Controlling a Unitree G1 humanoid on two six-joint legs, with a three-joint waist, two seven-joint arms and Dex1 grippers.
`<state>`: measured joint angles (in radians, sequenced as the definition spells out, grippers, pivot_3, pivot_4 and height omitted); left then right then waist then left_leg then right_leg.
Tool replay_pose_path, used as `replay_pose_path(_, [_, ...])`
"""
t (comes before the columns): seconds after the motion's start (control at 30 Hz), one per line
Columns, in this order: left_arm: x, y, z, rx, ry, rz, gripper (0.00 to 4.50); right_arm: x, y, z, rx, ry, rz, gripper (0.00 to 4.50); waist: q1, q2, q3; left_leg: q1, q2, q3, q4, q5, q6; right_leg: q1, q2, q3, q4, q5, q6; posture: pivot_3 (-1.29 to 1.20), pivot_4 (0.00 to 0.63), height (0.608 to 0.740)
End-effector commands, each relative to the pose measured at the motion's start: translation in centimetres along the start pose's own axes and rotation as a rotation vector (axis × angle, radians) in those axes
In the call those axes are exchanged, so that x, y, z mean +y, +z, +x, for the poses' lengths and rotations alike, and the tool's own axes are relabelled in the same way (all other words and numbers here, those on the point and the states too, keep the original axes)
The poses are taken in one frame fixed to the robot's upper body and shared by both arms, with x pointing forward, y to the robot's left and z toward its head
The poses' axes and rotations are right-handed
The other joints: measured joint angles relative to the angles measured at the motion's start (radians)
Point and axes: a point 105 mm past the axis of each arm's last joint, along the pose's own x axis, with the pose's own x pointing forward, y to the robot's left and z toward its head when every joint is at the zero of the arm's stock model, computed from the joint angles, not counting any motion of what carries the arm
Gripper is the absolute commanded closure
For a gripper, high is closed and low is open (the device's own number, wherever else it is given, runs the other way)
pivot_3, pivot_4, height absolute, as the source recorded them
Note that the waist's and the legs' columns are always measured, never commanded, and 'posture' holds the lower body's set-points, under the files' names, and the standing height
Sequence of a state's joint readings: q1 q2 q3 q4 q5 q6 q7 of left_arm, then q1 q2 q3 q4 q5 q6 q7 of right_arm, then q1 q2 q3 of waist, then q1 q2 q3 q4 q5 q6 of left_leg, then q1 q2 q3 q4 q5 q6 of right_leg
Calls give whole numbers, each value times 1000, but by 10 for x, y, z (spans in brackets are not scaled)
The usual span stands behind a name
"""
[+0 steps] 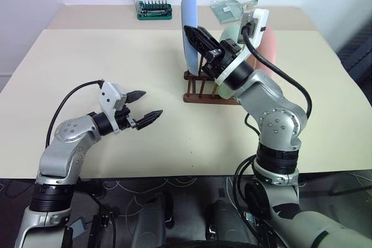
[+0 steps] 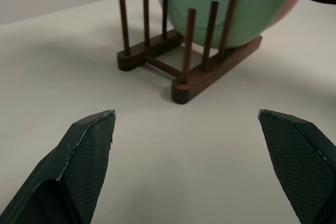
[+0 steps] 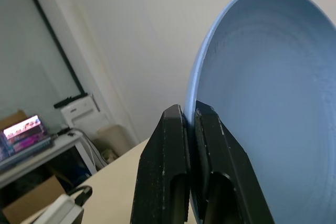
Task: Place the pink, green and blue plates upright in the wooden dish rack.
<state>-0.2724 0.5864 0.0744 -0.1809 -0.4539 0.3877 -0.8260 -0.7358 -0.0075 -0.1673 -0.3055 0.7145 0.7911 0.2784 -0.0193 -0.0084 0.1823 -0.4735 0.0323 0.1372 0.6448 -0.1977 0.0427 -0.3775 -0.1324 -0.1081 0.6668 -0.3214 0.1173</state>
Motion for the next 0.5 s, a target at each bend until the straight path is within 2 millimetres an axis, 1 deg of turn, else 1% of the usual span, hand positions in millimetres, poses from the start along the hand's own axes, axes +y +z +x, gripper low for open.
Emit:
replay_pose_path(0.03, [-6,8,2,-21,-27,38,42,4,8,2,-28,13,-1,4500,-1,0,0,0,0,0,0,0,0,0,0,0,0,0,0,0,150,736])
replay_pose_path(0.2, [-9,8,3,-23,-36,41,42,-2,5,2,-24,-9,18,4500,0,0,0,0,0,0,0,0,0,0,0,0,0,0,0,0,150,736])
replay_pose_path(0.5, [-10,9,4,-25,-31,44,42,-20,3,1,-34,-90,118,4500,0,0,0,0,0,0,0,0,0,0,0,0,0,0,0,0,150,736])
